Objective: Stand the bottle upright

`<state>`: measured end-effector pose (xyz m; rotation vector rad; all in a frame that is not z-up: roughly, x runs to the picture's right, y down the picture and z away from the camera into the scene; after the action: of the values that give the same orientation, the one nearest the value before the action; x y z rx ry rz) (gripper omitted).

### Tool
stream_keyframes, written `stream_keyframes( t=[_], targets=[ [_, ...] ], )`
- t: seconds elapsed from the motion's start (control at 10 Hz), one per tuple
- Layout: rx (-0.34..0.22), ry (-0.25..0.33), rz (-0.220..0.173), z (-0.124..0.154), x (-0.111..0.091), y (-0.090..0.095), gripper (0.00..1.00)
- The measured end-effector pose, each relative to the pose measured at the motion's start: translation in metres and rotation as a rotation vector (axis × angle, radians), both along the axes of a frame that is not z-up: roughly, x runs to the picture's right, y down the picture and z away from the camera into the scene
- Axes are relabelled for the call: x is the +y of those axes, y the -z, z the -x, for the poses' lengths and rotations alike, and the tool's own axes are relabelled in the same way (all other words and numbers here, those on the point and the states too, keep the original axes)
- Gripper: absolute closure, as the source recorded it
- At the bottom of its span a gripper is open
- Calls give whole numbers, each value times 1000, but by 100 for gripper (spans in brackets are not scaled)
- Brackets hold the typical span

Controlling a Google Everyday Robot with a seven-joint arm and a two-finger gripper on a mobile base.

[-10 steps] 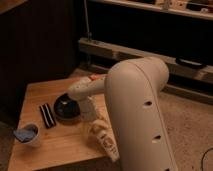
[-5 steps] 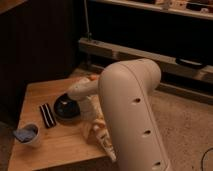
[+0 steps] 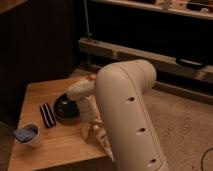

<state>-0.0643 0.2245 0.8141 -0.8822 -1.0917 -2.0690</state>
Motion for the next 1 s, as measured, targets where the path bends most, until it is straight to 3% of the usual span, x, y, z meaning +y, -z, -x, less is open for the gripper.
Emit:
stream_keyframes(
  t=[0.1,0.3,1.0],
  targets=[
    [1,2,0,1,-1,-1,23],
    [3,8,6,2,0,-3,41],
    [15,8,6,0,-4,-4,43]
  ],
)
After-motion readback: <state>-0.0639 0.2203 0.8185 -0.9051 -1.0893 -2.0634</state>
